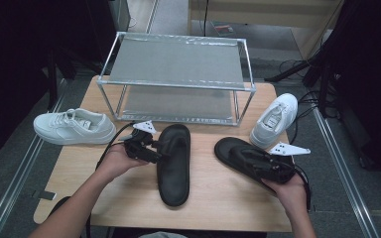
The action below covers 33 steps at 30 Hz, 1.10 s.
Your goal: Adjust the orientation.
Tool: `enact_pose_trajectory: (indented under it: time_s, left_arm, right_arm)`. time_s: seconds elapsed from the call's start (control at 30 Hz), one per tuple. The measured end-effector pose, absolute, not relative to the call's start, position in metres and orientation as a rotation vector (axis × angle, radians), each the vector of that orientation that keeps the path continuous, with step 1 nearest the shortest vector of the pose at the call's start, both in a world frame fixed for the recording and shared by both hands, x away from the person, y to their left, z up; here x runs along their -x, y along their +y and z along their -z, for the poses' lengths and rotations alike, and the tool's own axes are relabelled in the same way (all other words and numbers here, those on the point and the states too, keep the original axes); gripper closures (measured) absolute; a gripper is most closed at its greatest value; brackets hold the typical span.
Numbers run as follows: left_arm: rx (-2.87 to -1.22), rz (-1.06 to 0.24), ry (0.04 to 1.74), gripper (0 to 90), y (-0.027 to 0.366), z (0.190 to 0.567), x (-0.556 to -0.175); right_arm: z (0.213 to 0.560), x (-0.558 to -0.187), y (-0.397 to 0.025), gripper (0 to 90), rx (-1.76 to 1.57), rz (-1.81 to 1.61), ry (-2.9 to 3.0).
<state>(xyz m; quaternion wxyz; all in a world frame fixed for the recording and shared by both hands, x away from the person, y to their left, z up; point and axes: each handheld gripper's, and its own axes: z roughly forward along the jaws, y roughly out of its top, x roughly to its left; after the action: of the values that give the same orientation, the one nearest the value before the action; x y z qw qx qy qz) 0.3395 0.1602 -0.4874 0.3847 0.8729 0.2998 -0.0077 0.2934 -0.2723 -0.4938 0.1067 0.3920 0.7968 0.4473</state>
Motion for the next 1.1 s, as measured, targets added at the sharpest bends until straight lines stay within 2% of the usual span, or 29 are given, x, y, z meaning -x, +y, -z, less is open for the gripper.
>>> enact_pose_trajectory:
  time_s: [0.33, 0.6, 1.1]
  left_arm:
    - [-2.221, 0.016, 0.763, 38.4, 0.161, 0.487, -0.339]
    - [-2.222, 0.015, 0.762, 38.4, 0.161, 0.487, -0.339]
    - [-2.222, 0.002, 0.771, 38.4, 0.165, 0.485, -0.337]
  right_arm:
    - [0.511, -0.309, -0.262, 60.7, -1.160, -1.248, 2.421]
    - [0.517, -0.314, -0.252, 76.8, -1.175, -1.245, 2.488]
    - [0.496, -0.314, -0.240, 78.2, -1.251, -1.244, 2.433]
